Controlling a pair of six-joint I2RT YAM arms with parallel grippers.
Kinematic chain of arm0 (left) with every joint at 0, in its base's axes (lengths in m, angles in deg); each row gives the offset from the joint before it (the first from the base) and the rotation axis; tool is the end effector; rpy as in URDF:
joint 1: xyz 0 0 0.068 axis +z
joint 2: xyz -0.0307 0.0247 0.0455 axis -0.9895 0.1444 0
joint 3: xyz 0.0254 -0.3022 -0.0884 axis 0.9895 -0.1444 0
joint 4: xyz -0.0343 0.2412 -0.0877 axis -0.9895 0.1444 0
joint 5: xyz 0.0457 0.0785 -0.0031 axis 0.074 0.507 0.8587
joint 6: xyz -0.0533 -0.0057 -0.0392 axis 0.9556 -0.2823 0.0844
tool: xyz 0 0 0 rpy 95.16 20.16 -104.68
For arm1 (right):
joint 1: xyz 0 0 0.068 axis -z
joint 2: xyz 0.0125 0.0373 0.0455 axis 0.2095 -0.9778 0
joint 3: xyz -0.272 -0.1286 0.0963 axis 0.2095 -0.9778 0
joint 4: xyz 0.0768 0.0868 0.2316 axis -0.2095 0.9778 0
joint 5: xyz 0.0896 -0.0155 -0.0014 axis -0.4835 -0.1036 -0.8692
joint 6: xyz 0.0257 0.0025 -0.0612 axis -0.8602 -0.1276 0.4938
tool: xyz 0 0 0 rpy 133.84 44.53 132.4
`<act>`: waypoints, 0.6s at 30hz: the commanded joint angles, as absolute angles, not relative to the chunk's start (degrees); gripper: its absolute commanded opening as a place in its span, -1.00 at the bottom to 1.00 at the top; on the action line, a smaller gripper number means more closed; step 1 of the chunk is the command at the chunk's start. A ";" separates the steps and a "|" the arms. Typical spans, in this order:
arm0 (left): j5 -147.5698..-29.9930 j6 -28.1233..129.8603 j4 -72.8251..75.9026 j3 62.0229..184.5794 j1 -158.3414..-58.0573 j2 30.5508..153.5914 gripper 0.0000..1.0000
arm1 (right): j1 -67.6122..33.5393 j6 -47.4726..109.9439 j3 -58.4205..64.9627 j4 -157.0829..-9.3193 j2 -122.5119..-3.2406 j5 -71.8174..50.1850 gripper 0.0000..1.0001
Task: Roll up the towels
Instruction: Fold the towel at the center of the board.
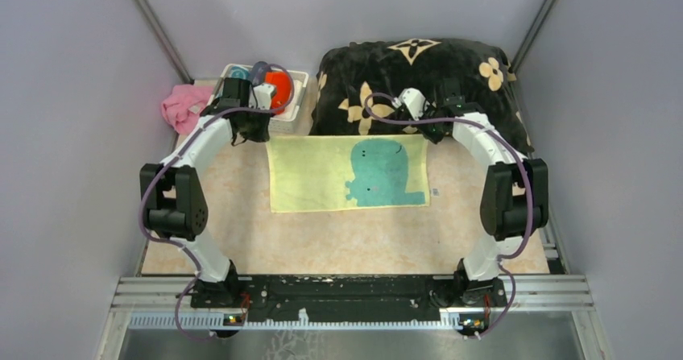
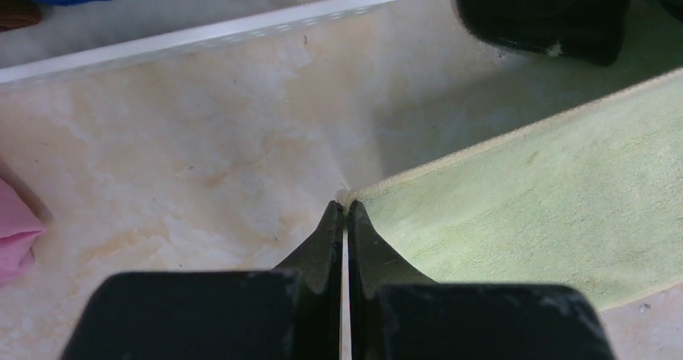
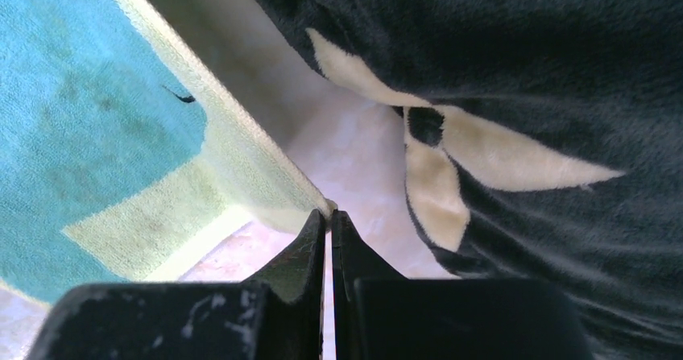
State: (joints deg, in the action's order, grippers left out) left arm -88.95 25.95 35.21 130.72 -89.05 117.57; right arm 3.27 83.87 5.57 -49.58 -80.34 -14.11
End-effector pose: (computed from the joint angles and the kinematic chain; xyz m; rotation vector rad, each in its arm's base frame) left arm 0.3977 -0.0590 0.2835 0.5066 2.4328 -0.1393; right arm 0.3801 0.0690 0.2865 -1.2155 2.1877 -0.0245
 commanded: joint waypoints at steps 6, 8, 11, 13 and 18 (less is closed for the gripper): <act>-89.57 27.73 32.19 123.48 -88.13 108.08 -1.00 | 2.40 79.82 -1.77 -53.87 -70.10 -11.31 -1.00; -90.20 29.04 31.70 121.10 -88.17 105.54 -1.00 | 1.52 78.47 -2.99 -53.49 -68.29 -11.58 -1.00; -89.02 31.41 31.62 117.30 -88.24 101.97 -1.00 | 0.39 77.01 -5.64 -52.81 -65.57 -9.66 -1.00; -88.21 33.65 32.85 115.22 -88.23 99.85 -1.00 | 0.25 75.62 -7.58 -51.89 -63.67 -8.49 -1.00; -88.23 37.25 32.32 108.54 -88.21 95.17 -1.00 | -0.14 71.25 -11.88 -50.82 -60.03 -7.15 -1.00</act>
